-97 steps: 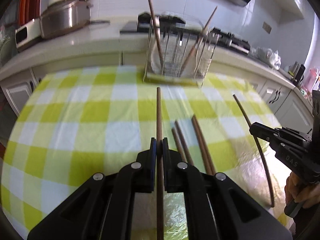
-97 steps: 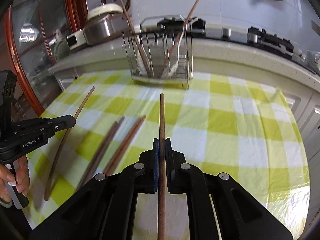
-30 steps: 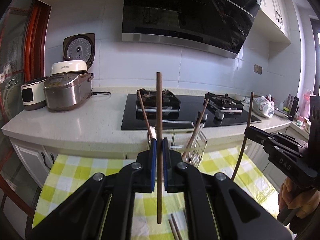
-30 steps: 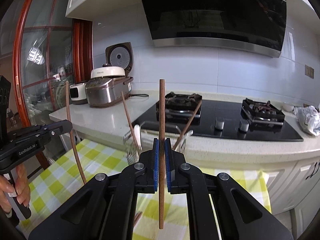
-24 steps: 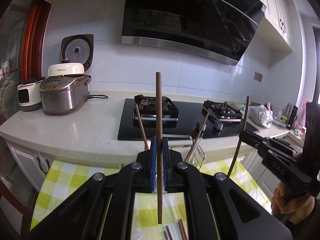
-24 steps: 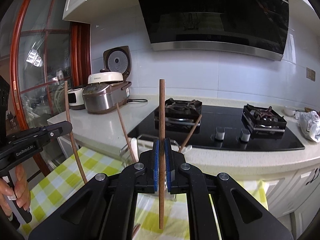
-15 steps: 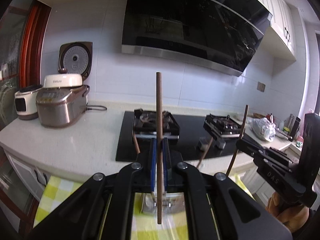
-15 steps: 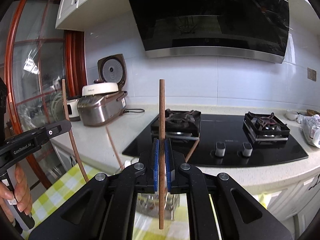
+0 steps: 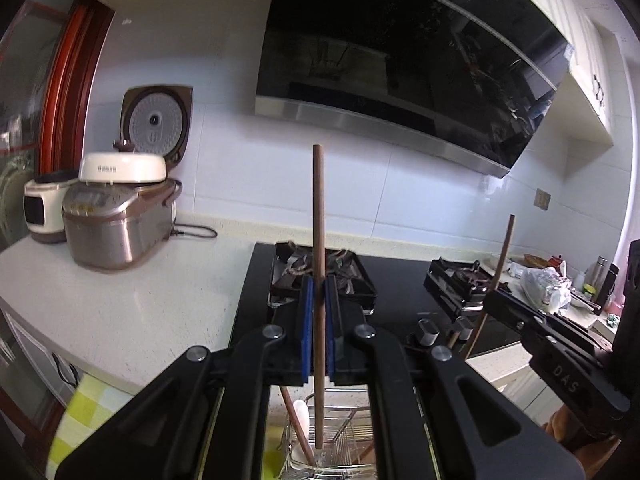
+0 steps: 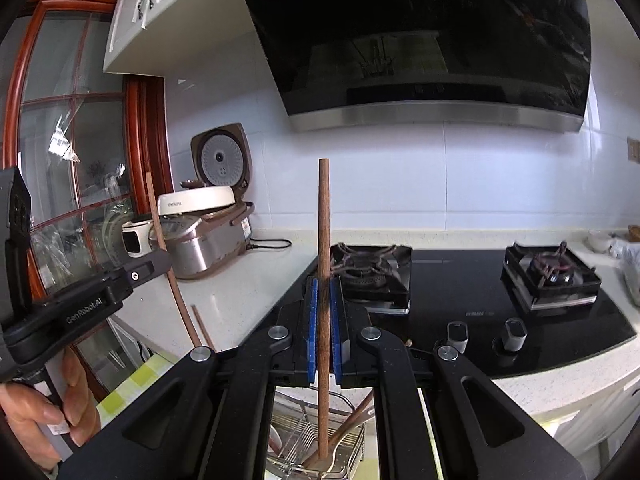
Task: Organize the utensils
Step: 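Lower the chopstick into the rack and open the right tool while the left tool releases its chopstick, then move both tools back over the remaining chopsticks on the cloth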
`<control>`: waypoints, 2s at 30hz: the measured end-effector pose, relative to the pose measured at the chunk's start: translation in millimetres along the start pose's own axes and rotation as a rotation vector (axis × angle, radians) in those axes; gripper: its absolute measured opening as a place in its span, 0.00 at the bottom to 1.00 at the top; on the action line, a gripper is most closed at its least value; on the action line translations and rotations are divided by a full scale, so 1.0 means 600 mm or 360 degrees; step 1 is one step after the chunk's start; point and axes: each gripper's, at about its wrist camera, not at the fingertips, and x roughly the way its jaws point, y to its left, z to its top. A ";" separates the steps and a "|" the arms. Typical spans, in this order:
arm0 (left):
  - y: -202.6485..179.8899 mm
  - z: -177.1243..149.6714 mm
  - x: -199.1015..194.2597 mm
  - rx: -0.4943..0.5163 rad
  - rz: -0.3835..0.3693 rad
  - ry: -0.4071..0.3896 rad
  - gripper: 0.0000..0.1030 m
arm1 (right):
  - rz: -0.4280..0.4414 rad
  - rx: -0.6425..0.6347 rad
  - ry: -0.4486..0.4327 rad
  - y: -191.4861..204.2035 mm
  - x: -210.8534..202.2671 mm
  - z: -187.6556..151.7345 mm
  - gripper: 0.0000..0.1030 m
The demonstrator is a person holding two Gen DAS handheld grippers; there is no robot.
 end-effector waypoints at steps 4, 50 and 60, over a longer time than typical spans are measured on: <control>0.008 -0.044 0.040 0.0005 -0.0014 0.0087 0.06 | 0.0010 0.0023 0.0093 -0.014 0.033 -0.040 0.07; 0.073 -0.374 -0.242 0.0140 0.0114 0.0354 0.95 | -0.0044 0.0100 0.0389 0.033 -0.210 -0.337 0.76; 0.096 -0.503 -0.257 0.0087 0.0156 0.0601 0.95 | -0.0068 0.0231 0.0585 0.042 -0.223 -0.461 0.76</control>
